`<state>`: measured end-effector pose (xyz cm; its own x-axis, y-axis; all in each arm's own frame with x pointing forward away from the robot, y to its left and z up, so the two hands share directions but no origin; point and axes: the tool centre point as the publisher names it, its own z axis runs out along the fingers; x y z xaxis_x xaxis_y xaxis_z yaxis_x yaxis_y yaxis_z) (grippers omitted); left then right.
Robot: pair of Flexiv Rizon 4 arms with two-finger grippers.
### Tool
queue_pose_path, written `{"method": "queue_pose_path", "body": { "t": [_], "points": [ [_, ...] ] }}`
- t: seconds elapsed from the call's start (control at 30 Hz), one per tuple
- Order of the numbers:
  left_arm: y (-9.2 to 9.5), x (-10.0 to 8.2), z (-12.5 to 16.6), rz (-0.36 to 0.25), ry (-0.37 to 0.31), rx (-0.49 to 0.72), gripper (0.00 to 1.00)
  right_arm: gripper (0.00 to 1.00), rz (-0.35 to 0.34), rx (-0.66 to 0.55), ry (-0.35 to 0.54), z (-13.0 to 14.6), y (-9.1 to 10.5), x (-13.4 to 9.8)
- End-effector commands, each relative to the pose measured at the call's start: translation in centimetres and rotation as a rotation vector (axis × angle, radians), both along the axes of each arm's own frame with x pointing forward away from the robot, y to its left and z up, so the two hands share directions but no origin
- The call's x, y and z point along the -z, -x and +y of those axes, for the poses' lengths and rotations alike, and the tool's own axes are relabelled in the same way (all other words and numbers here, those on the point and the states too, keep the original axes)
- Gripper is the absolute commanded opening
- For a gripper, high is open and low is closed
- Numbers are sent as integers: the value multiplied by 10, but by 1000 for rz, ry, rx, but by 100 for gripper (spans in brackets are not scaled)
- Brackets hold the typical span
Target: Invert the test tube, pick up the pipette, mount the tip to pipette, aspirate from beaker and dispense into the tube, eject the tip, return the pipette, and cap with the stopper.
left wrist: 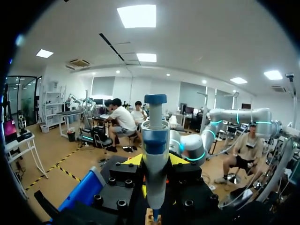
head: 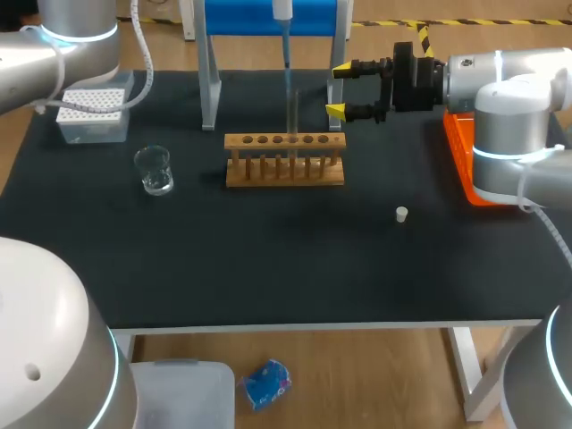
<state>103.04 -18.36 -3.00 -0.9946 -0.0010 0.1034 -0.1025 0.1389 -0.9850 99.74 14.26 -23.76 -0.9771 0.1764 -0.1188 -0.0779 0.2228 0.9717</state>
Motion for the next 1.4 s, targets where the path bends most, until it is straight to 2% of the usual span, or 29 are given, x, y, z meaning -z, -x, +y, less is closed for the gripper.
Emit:
{"method": "queue_pose_path", "body": {
  "t": [0.03,0.27,0.53,1.17,1.4],
  "points": [
    [-3,0,-2,-6,-1,9,0,100,-2,2,-1,0,0,0],
    [-4,3,-5,-10,7,4,0,100,-2,2,-1,0,0,0],
    [-5,-3,-11,-25,25,15,0,100,-2,2,-1,0,0,0],
    [13,-5,-2,-32,17,5,0,100,-2,2,-1,0,0,0],
    [14,-3,2,-33,15,-11,0,100,-2,2,-1,0,0,0]
  ]
}}
